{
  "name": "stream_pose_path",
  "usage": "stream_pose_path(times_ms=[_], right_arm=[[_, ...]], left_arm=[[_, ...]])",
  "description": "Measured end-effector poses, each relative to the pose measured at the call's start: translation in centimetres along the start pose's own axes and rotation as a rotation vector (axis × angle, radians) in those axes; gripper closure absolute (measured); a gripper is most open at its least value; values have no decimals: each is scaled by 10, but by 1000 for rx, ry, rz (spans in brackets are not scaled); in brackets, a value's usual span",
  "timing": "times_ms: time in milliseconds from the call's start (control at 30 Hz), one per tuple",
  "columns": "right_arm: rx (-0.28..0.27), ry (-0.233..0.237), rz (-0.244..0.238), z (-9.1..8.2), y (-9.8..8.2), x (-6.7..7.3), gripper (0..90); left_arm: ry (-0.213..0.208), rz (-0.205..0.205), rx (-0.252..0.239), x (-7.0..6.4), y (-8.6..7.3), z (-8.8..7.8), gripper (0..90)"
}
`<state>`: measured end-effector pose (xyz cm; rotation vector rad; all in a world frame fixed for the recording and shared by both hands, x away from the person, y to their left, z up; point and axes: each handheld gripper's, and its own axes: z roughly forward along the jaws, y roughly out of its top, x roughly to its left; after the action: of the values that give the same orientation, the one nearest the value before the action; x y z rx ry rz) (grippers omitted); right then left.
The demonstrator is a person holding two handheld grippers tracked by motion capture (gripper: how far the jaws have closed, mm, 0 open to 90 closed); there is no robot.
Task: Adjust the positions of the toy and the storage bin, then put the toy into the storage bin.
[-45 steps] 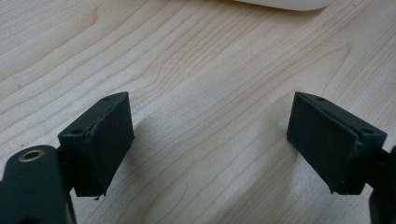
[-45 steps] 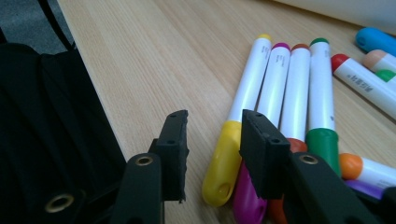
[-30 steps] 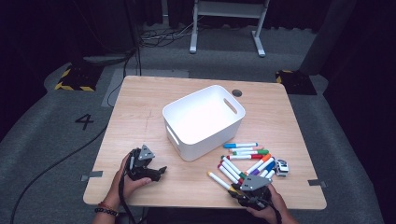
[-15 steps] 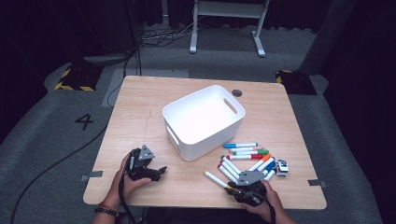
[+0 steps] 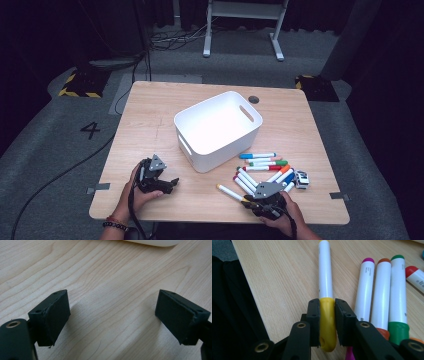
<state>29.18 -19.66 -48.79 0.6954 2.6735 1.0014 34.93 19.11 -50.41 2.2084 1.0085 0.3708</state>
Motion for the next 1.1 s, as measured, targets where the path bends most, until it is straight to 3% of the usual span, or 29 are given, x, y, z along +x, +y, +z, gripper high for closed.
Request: stream_pose_path(times_ms=[267, 600, 1100], right_arm=[[-43, 18, -6, -9, 2, -2, 751], [-110, -1, 4, -28, 5, -10, 751], [-228, -35, 14, -64, 19, -34, 751]], left_arm=[[-2, -4, 2, 0, 0, 0, 127], [-7, -6, 3, 0, 0, 1, 127], [-6, -11, 2, 0, 1, 1, 127]])
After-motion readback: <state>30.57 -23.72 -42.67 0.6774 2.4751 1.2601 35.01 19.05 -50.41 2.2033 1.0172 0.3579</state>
